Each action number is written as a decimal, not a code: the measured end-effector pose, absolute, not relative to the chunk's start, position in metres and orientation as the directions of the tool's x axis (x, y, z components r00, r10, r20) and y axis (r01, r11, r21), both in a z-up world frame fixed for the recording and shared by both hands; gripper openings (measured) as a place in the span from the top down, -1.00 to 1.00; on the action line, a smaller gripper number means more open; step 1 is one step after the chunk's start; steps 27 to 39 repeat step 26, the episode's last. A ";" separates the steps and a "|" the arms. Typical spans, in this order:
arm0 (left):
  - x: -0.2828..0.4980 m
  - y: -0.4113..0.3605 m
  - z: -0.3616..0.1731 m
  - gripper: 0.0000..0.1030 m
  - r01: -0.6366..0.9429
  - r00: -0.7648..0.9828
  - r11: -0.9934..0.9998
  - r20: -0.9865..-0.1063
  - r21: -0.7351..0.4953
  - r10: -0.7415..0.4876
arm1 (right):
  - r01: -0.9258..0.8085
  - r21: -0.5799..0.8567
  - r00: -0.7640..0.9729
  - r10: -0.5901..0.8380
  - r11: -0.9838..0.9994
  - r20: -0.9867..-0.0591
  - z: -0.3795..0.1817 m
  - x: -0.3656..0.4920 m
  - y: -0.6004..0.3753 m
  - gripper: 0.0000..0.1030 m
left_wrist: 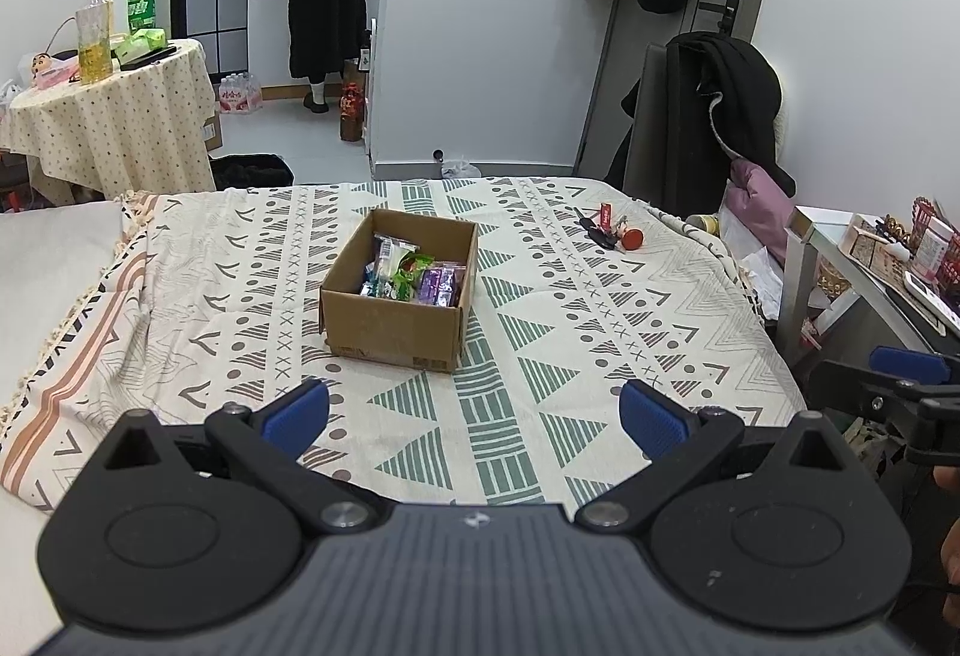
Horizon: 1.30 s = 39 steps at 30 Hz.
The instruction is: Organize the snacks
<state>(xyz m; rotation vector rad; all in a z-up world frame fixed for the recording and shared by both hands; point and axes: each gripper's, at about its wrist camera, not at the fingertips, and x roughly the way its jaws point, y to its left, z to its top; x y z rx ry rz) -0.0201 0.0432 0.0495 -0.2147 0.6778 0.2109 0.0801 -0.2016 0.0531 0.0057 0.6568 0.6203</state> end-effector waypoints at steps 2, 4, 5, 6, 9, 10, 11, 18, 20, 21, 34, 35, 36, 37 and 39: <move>-0.020 0.043 0.050 -0.99 -0.262 0.759 0.957 -0.639 -0.127 0.123 | -0.537 0.195 0.618 0.540 0.821 -0.571 0.053 0.080 -0.202 -1.00; -0.020 0.043 0.049 -0.99 -0.262 0.760 0.956 -0.639 -0.129 0.122 | -0.538 0.196 0.617 0.541 0.820 -0.571 0.054 0.079 -0.201 -1.00; -0.020 0.043 0.050 -0.99 -0.262 0.760 0.956 -0.638 -0.130 0.122 | -0.539 0.193 0.618 0.540 0.820 -0.571 0.054 0.079 -0.201 -1.00; -0.020 0.043 0.050 -0.99 -0.261 0.760 0.957 -0.639 -0.128 0.122 | -0.539 0.189 0.619 0.538 0.821 -0.572 0.054 0.079 -0.200 -1.00; -0.020 0.043 0.049 -0.99 -0.263 0.760 0.956 -0.638 -0.130 0.123 | -0.541 0.189 0.617 0.539 0.820 -0.574 0.054 0.078 -0.199 -1.00; -0.020 0.043 0.050 -0.99 -0.263 0.760 0.956 -0.639 -0.130 0.122 | -0.542 0.189 0.616 0.540 0.819 -0.574 0.054 0.078 -0.198 -1.00; -0.020 0.043 0.049 -0.99 -0.263 0.759 0.956 -0.639 -0.131 0.122 | -0.542 0.187 0.615 0.539 0.819 -0.575 0.053 0.078 -0.198 -1.00; -0.018 0.041 0.046 -0.99 -0.262 0.757 0.955 -0.642 -0.136 0.117 | -0.539 0.182 0.610 0.531 0.822 -0.588 0.048 0.079 -0.196 -1.00; -0.019 0.042 0.046 -0.99 -0.265 0.761 0.955 -0.637 -0.134 0.122 | -0.539 0.181 0.609 0.529 0.823 -0.591 0.047 0.080 -0.196 -1.00; -0.019 0.042 0.046 -0.99 -0.269 0.763 0.954 -0.634 -0.134 0.126 | -0.539 0.181 0.607 0.529 0.822 -0.593 0.047 0.081 -0.195 -1.00; -0.016 0.047 0.047 -0.99 -0.267 0.767 0.953 -0.630 -0.147 0.117 | -0.535 0.182 0.607 0.525 0.825 -0.596 0.046 0.083 -0.193 -1.00; -0.016 0.047 0.047 -0.99 -0.267 0.767 0.953 -0.630 -0.147 0.117 | -0.535 0.182 0.607 0.525 0.825 -0.596 0.046 0.083 -0.193 -1.00; -0.016 0.047 0.047 -0.99 -0.267 0.767 0.953 -0.630 -0.147 0.117 | -0.535 0.182 0.607 0.525 0.825 -0.596 0.046 0.083 -0.193 -1.00; -0.016 0.047 0.047 -0.99 -0.267 0.767 0.953 -0.630 -0.147 0.117 | -0.535 0.182 0.607 0.525 0.825 -0.596 0.046 0.083 -0.193 -1.00; -0.016 0.047 0.047 -0.99 -0.267 0.767 0.953 -0.630 -0.147 0.117 | -0.535 0.182 0.607 0.525 0.825 -0.596 0.046 0.083 -0.193 -1.00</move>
